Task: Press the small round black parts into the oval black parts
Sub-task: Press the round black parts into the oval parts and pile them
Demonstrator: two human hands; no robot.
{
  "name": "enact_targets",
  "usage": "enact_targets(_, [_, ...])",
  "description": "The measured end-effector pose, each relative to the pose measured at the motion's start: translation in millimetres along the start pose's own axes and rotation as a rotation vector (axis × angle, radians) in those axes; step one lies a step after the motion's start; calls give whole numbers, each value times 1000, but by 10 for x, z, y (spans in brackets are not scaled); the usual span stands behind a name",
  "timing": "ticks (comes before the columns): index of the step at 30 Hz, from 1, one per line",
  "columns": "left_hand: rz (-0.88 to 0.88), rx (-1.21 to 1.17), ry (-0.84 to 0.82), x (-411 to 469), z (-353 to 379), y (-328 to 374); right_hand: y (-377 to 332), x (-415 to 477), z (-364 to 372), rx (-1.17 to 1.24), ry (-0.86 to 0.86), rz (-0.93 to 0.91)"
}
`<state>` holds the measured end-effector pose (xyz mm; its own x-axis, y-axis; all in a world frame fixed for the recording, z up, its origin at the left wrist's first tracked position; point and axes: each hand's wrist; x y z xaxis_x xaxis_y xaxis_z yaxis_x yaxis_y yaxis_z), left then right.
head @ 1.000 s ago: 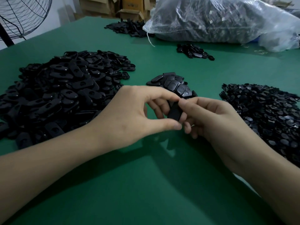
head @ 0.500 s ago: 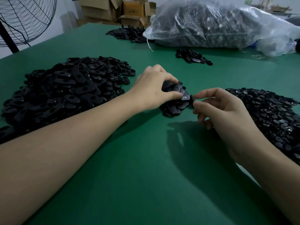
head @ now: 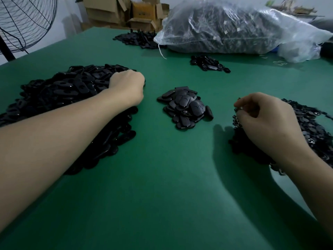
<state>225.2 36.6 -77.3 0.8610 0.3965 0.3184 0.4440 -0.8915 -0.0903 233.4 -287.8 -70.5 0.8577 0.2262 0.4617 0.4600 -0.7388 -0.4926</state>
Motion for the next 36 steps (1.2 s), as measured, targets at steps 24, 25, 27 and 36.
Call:
enact_targets(24, [195,-255,130,-69,-140,-84,26,-22,91,-424,-26,-89])
enact_targets(25, [185,-303,129,-102,-171,-66,22,-22,96,-414,-16,-88])
enact_targets(27, [134,-473,135,-180,-270,-4,21,-19,101,-401,-8,-92])
enact_targets(36, [-30,-1471,-281,-1141,-740,367,2,-28,102,-370,-15,-125])
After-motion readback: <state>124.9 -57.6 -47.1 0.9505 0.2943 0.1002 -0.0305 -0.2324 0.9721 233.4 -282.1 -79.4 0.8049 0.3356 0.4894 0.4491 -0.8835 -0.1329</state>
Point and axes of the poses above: each hand's wrist, its own x-axis towards the middle knuckle, its own z-axis out of the palm, y = z × x, and after that the axes turned 6 degrees about y, right-handed
